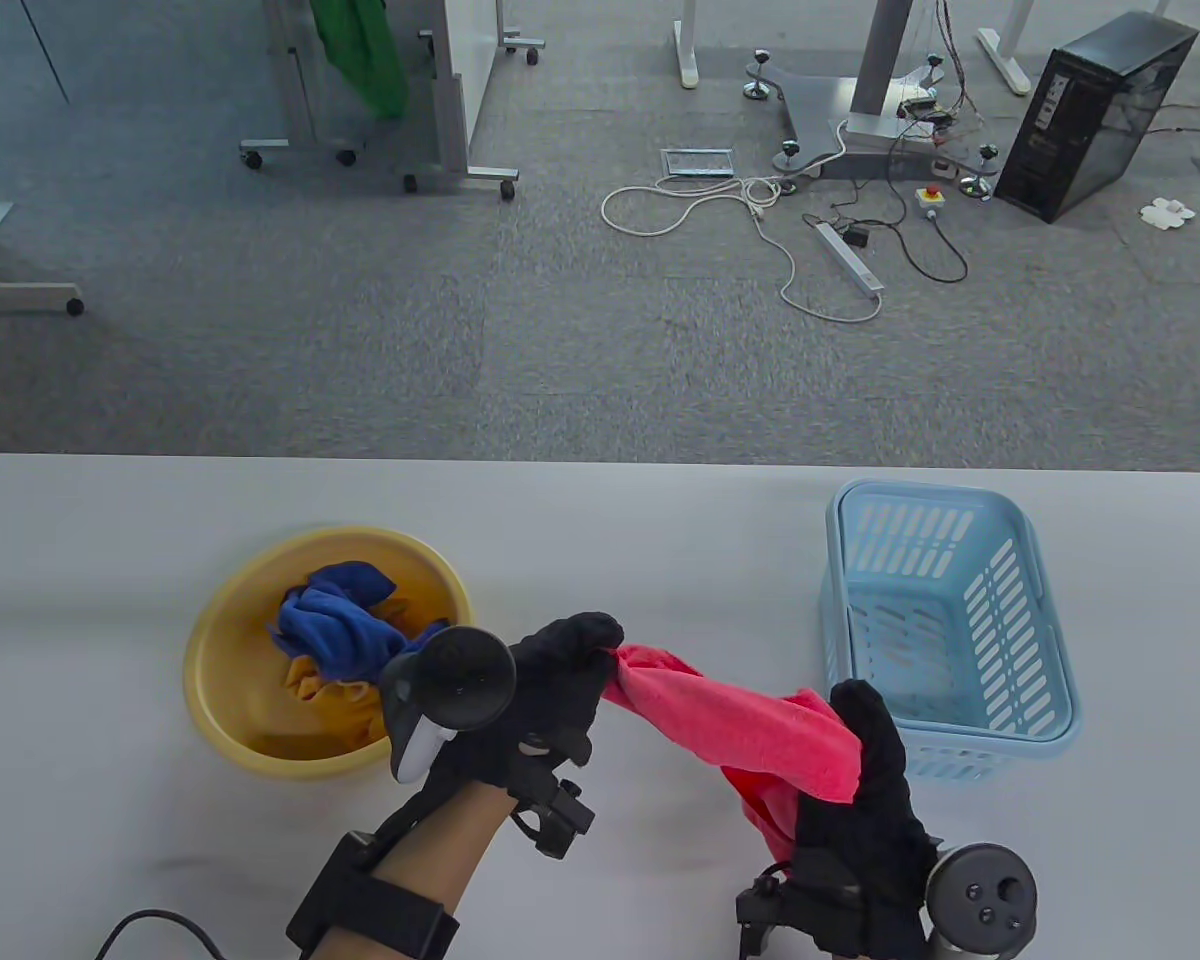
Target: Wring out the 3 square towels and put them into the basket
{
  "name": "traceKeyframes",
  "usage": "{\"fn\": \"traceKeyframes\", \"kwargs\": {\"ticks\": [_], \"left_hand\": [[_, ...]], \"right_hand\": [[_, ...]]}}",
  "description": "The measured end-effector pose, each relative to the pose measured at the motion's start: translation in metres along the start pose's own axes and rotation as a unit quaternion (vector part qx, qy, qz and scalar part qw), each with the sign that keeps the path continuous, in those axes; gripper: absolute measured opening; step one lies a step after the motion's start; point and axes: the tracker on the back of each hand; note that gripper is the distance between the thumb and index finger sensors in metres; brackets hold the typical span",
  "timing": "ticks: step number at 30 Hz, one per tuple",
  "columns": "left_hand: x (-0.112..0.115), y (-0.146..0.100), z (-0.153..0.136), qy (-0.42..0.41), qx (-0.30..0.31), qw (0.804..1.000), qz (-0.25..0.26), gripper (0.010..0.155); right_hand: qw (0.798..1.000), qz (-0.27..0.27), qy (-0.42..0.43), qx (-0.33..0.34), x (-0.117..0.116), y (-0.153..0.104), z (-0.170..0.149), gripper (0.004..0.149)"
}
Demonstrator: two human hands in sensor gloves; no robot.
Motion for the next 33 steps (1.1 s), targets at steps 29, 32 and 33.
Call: {"fn": "traceKeyframes", "kwargs": {"ticks": [29,32,33], "left_hand": [[0.105,-0.051,-0.047,-0.134,-0.008,0.991,-0.005,0.052],[0.103,-0.053,-0.043,-0.100,0.004,0.995,-0.024,0.053],[0.101,-0.055,-0.042,-0.090,0.011,0.996,-0.014,0.054]], "right_hand": [[0.996,0.053,0.061,0.036,-0.026,-0.007,0.004,0.055],[0.996,0.062,0.056,0.043,-0.028,-0.007,0.003,0.055],[0.996,0.060,0.058,0.041,-0.028,-0.008,0.003,0.055]]}}
Point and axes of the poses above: the tracker on the back of each hand, its own z axis roughly to the thumb side, its own y axis roughly from the wrist to the fingertips, x = y × z, and after that the axes turned 5 degrees about -z, right-handed
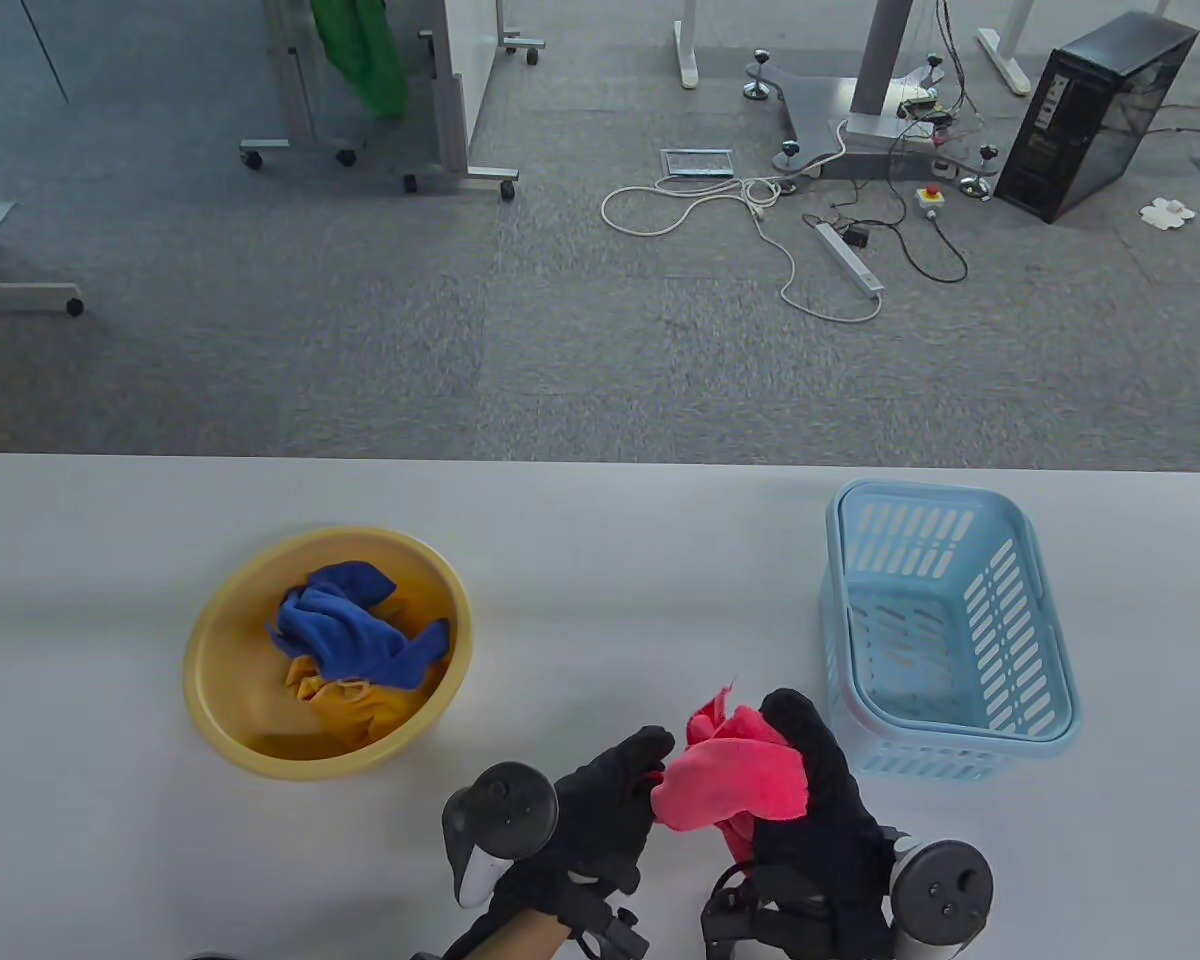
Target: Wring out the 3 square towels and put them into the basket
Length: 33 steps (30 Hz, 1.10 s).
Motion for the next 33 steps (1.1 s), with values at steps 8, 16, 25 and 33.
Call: {"fn": "traceKeyframes", "kwargs": {"ticks": [8,16,25,33], "left_hand": [[-0.013,-0.005,-0.003,-0.064,0.016,0.998,-0.023,0.068],[-0.027,-0.007,-0.003,-0.238,0.089,0.967,0.027,0.077],[-0.028,-0.005,-0.005,-0.304,0.116,0.945,-0.002,0.087],[-0.021,-0.002,0.002,-0.242,0.112,0.958,-0.102,0.104]], "right_hand": [[1.000,-0.009,-0.002,0.001,0.004,0.000,0.001,0.055],[1.000,-0.008,-0.004,-0.003,0.005,0.001,-0.001,0.053],[1.000,-0.013,-0.011,-0.006,0.005,0.001,-0.002,0.053],[1.000,-0.002,-0.007,-0.003,0.005,0.001,0.000,0.052]]}}
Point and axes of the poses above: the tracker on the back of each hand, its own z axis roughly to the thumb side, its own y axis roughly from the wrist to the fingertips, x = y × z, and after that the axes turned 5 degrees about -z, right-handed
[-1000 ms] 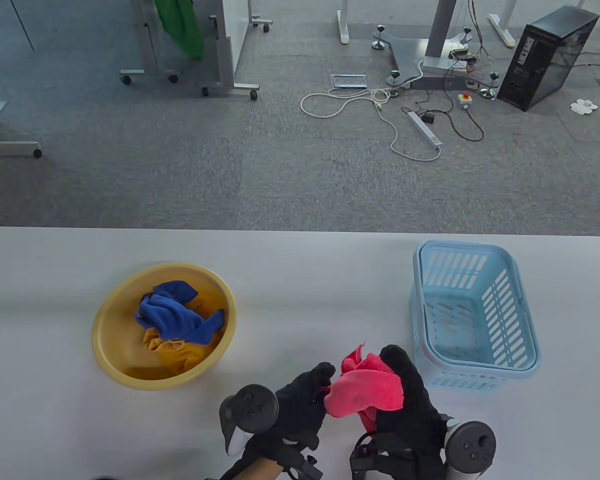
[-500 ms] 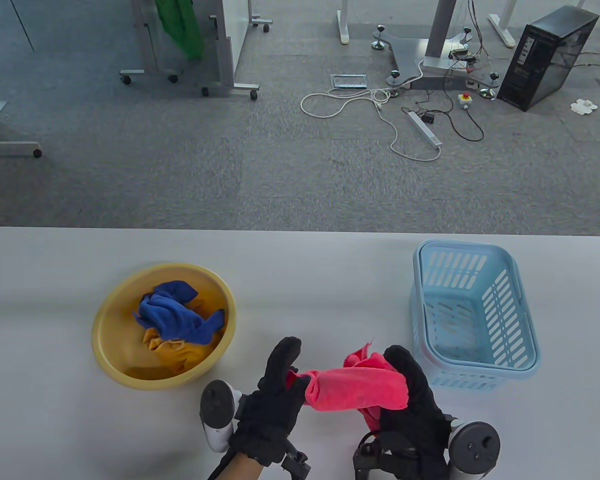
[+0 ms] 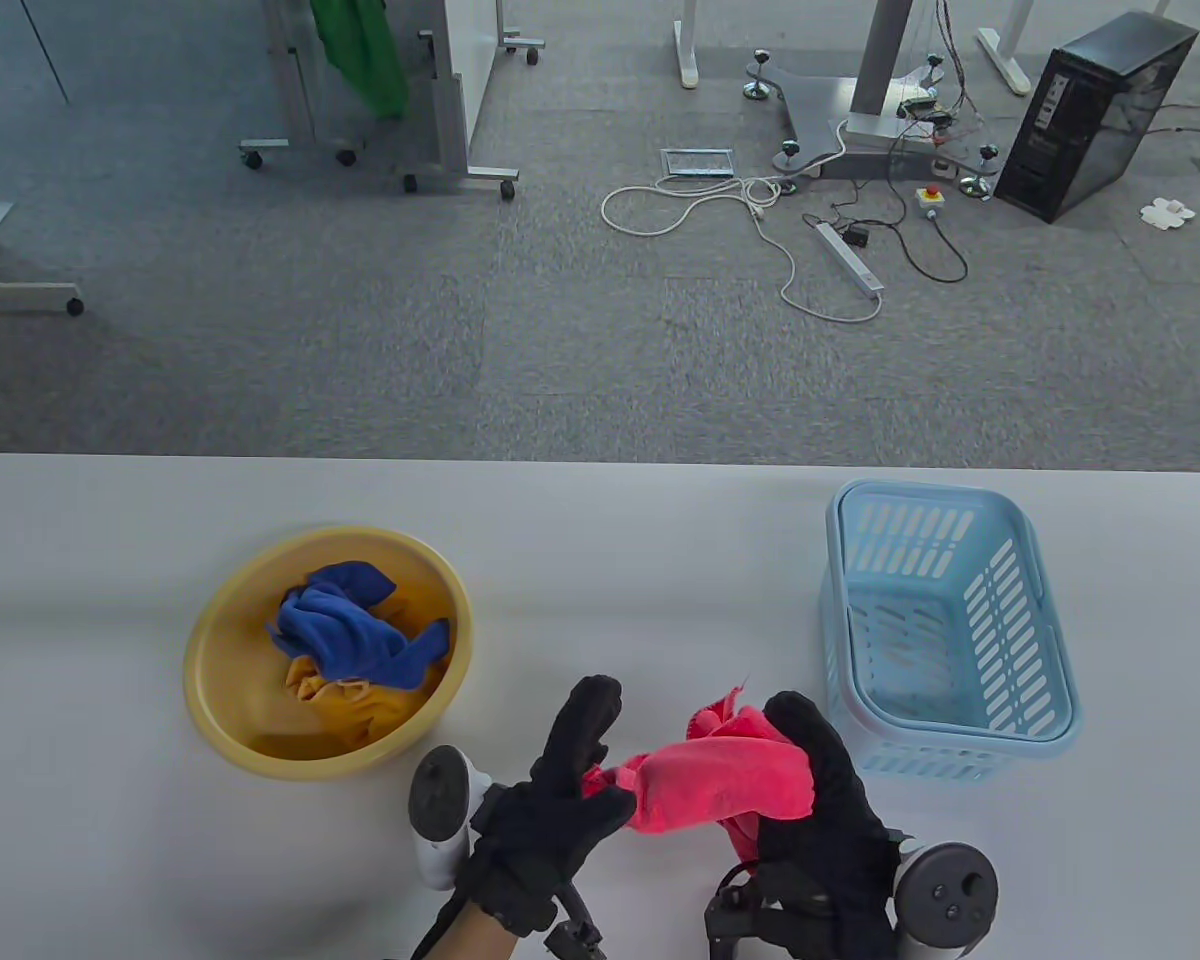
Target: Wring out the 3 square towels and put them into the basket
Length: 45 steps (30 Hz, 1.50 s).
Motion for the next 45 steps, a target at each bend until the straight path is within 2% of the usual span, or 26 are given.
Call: {"fn": "traceKeyframes", "kwargs": {"ticks": [2,6,9,14,21,24,28,31,33,40,45], "left_hand": [[0.006,0.003,-0.001,0.024,-0.025,0.998,-0.048,0.109],[0.016,0.008,-0.008,0.030,-0.059,0.992,-0.107,0.114],[0.023,0.010,-0.013,-0.021,-0.070,0.989,-0.128,0.113],[0.029,0.013,-0.019,-0.055,-0.080,0.982,-0.165,0.117],[0.039,0.014,-0.025,-0.116,-0.089,0.968,-0.205,0.113],[0.040,0.015,-0.025,-0.101,-0.093,0.970,-0.200,0.110],[0.036,0.015,-0.024,-0.070,-0.105,0.979,-0.163,0.094],[0.031,0.014,-0.023,-0.042,-0.108,0.981,-0.156,0.083],[0.025,0.013,-0.023,-0.026,-0.109,0.985,-0.135,0.077],[0.010,0.007,-0.013,0.019,-0.094,0.994,-0.054,0.054],[0.000,0.002,-0.009,0.025,-0.076,0.997,0.012,0.051]], "right_hand": [[1.000,0.011,0.009,0.005,-0.001,0.000,0.002,0.052],[0.999,0.029,0.030,0.018,-0.008,-0.001,0.006,0.052],[0.997,0.055,0.052,0.024,-0.014,-0.002,0.009,0.052],[0.990,0.095,0.104,0.021,-0.025,-0.003,0.011,0.052],[0.985,0.116,0.130,0.015,-0.031,-0.005,0.008,0.052],[0.986,0.113,0.123,0.016,-0.031,-0.005,0.008,0.052],[0.990,0.095,0.106,0.019,-0.030,-0.006,0.008,0.052],[0.992,0.085,0.090,0.020,-0.027,-0.006,0.009,0.053],[0.995,0.076,0.059,0.026,-0.021,-0.005,0.011,0.053],[0.997,0.065,0.046,0.019,-0.014,-0.003,0.013,0.054],[0.998,0.049,0.032,0.010,-0.011,-0.004,0.012,0.055]]}}
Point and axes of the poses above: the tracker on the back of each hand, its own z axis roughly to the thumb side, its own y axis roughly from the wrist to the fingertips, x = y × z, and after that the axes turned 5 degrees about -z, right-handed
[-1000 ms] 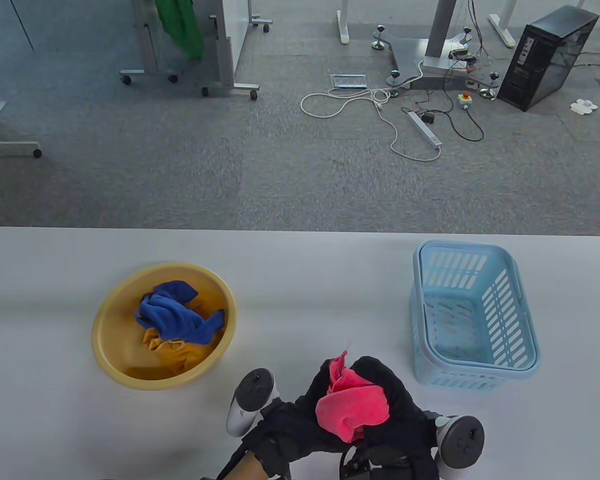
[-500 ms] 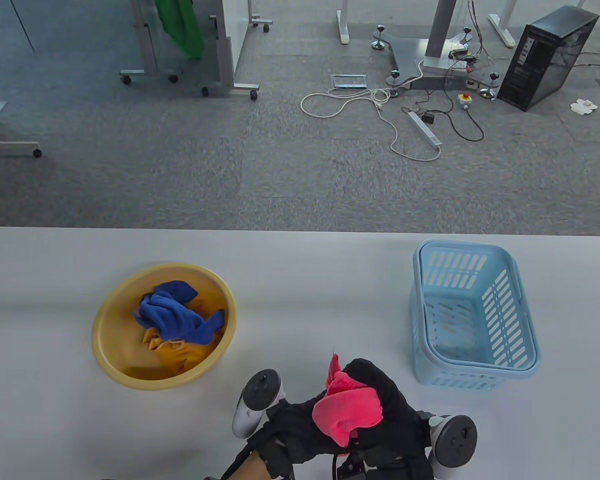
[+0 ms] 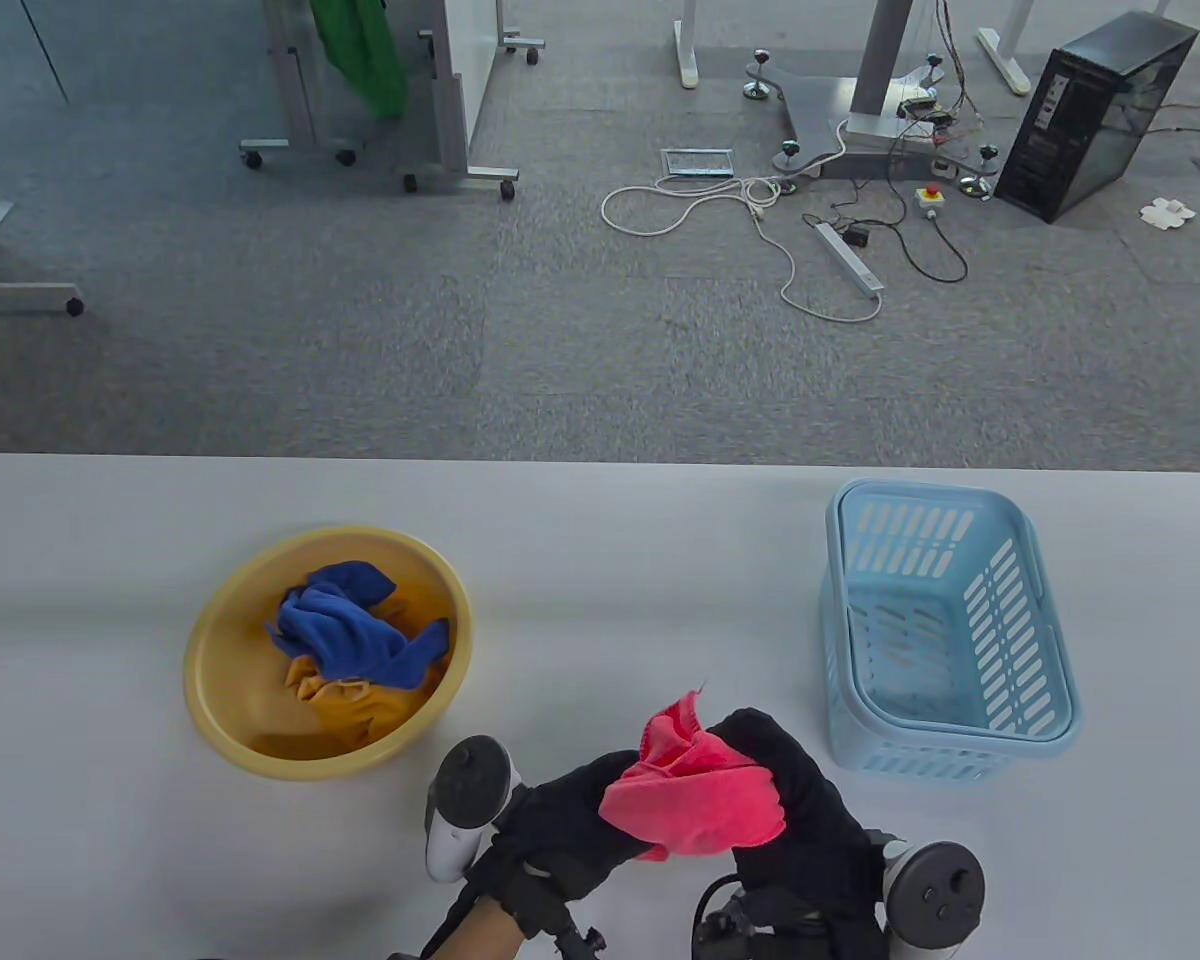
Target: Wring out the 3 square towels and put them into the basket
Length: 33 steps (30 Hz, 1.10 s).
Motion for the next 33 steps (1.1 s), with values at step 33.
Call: {"fn": "traceKeyframes", "kwargs": {"ticks": [33], "left_hand": [[-0.016,-0.015,0.009,-0.289,0.044,0.945,0.145,0.054]], "right_hand": [[0.988,0.134,-0.054,-0.055,-0.015,0.002,-0.021,0.084]]}}
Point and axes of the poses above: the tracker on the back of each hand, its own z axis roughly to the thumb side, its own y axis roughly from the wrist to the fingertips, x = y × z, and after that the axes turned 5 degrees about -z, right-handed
